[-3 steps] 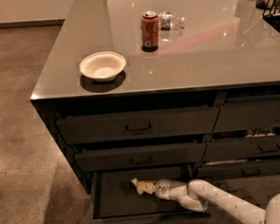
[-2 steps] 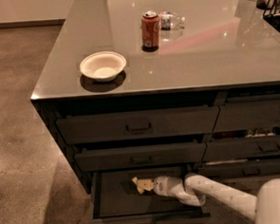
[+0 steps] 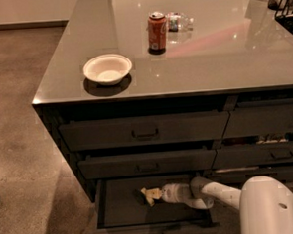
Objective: Place sponge into bottom drawer
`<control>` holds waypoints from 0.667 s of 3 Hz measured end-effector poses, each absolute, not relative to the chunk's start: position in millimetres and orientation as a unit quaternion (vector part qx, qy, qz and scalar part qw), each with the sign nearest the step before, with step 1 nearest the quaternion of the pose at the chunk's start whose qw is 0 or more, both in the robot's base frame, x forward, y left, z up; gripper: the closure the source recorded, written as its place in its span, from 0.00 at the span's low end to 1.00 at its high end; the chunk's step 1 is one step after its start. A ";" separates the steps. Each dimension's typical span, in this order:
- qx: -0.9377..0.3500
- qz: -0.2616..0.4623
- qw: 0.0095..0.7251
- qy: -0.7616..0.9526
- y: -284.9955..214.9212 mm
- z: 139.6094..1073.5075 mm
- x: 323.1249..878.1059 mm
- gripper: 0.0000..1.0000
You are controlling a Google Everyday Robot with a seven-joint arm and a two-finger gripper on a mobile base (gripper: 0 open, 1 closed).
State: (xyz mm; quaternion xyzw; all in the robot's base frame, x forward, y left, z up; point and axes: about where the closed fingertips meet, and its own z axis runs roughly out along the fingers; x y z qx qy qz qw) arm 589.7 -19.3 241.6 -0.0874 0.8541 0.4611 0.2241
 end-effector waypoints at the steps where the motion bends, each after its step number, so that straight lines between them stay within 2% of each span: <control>1: -0.093 0.486 0.217 0.842 -21.4 235.9 589.9 0.96; 2: -0.093 0.484 0.216 0.843 -18.9 235.3 588.8 0.73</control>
Offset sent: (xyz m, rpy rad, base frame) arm -0.0004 -0.0024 -0.0063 0.0362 0.0068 0.0206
